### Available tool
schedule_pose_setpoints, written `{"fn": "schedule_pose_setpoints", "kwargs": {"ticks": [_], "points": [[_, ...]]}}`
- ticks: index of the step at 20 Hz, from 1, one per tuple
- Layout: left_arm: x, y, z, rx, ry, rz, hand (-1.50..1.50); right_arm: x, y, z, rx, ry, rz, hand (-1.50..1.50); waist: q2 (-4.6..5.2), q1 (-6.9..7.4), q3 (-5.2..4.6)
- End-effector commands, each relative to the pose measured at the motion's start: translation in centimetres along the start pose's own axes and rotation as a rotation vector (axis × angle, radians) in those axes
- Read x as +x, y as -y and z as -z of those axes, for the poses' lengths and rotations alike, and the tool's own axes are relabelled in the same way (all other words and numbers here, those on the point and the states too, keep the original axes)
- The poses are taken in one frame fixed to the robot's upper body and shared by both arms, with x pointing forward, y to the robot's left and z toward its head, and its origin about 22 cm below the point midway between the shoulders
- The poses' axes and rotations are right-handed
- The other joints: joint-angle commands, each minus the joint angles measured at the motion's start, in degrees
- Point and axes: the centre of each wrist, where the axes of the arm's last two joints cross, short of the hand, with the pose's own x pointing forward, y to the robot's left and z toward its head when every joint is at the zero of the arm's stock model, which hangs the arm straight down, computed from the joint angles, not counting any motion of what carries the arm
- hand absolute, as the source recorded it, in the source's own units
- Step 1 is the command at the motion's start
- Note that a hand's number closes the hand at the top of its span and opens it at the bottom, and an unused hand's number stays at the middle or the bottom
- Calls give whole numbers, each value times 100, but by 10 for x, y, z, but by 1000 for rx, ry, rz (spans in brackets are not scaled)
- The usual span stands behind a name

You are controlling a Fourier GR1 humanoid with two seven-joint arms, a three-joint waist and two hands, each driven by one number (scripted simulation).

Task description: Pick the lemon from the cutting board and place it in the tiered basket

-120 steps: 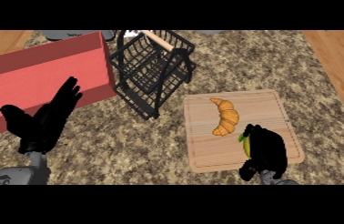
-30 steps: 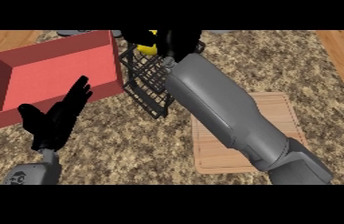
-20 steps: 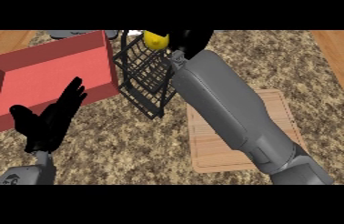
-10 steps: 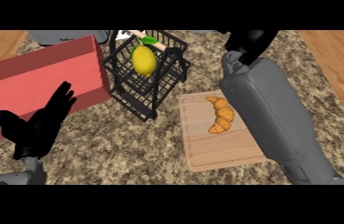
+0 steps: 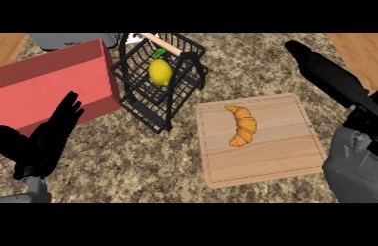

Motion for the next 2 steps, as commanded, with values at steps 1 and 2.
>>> {"fn": "schedule_pose_setpoints", "kwargs": {"ticks": [1,2], "points": [[-2,3,2,-8,24,-8,0,15,59,3,7,13,-53,-150,50,125,-3],[4,7,0,-26,12,-8,0,16,75,-6,27,13,-67,-150,33,81,-2]]}}
